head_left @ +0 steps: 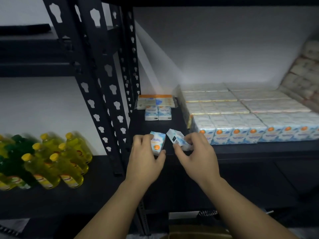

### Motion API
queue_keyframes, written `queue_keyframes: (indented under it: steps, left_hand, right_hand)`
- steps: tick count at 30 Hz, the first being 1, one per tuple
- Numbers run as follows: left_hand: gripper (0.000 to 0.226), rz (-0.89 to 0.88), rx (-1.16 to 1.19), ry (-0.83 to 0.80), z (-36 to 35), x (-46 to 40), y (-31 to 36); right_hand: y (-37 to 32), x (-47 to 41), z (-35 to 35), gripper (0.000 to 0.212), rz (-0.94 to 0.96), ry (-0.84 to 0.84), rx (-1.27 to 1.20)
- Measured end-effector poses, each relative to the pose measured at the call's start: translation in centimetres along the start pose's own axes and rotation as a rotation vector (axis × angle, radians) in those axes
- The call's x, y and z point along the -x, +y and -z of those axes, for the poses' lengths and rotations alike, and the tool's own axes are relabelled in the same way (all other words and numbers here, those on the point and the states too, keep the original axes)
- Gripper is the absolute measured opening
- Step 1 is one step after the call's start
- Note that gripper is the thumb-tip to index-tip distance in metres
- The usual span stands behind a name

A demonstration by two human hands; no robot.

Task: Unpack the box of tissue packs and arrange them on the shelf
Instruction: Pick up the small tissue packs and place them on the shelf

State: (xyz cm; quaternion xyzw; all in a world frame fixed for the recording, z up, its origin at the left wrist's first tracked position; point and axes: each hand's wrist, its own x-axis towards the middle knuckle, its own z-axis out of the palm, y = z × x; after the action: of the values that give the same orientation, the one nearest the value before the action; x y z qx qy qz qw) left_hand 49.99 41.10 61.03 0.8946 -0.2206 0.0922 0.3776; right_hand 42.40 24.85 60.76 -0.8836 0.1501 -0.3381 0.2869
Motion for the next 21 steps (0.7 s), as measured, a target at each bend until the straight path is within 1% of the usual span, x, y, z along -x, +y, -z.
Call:
queue_keyframes:
  steps: [2, 4, 9, 13, 17, 19, 21]
  left_hand:
    - [0.061, -0.006, -0.002, -0.005, 0.0, 0.0, -0.1]
    - [0.061, -0.005, 0.001, -0.006, 0.0, 0.0, -0.1]
    - [0.060, -0.012, 0.002, -0.003, -0.2, -0.1, -0.1]
    - [0.052, -0.035, -0.008, -0.001, -0.2, -0.2, -0.1]
    - [0.046, -0.047, -0.018, -0.006, -0.1, -0.2, -0.2]
    - [0.045, -0.064, -0.023, 0.000, 0.0, -0.1, -0.2]
    - [0.047, -0.082, -0.032, 0.003, 0.0, 0.0, 0.0]
  right_hand:
    - [-0.3, -0.1, 0.3, 0.022, -0.028, 0.004, 0.010]
    - [-0.4, -0.2, 0.5, 0.021, -0.047, 0.006, 0.050]
    - [-0.6, -0.3, 0.9, 0.027, -0.021, -0.032, 0.112]
    - [-0.3, -0.2, 1.1, 0.038, -0.040, -0.042, 0.148]
    - [0.1, -0.1, 1.2, 0.036, -0.064, -0.090, 0.241]
    - [0.0, -0.2, 1.3, 0.039, -0.093, -0.092, 0.249]
    - [-0.2, -0.4, 1.5, 0.039, -0.075, -0.069, 0.222]
